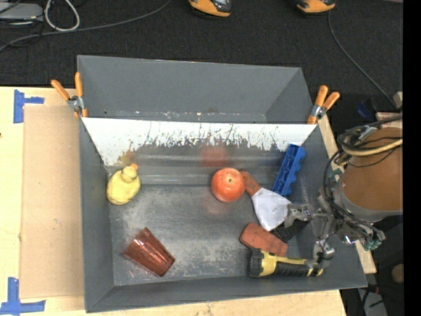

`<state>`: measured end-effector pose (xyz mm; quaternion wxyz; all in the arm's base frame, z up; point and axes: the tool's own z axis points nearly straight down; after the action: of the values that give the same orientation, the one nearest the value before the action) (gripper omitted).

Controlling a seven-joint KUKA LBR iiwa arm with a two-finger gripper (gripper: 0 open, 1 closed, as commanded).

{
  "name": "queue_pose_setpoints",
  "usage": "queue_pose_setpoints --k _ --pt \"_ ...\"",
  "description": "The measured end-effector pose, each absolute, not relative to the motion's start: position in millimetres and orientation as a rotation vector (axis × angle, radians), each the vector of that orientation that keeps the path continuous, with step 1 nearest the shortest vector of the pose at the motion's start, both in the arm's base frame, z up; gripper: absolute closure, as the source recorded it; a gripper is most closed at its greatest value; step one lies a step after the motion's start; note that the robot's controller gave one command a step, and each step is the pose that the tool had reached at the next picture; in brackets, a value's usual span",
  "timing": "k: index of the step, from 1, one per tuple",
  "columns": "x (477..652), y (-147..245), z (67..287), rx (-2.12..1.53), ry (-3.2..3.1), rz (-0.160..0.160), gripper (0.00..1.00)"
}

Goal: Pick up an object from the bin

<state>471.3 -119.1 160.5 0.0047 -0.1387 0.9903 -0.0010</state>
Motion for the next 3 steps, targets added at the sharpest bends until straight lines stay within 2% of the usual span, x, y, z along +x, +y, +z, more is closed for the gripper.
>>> queue_pose_setpoints --k 1,2,3 --pt "469.7 -78.5 126.5 -1.041 2.969 0.008 0.00" --pt "478.8 -90.9 72.4 -1.193 2.880 -0.006 0.00" --pt "484.1 -44.4 75.3 -1.545 2.693 -0.028 1.00"
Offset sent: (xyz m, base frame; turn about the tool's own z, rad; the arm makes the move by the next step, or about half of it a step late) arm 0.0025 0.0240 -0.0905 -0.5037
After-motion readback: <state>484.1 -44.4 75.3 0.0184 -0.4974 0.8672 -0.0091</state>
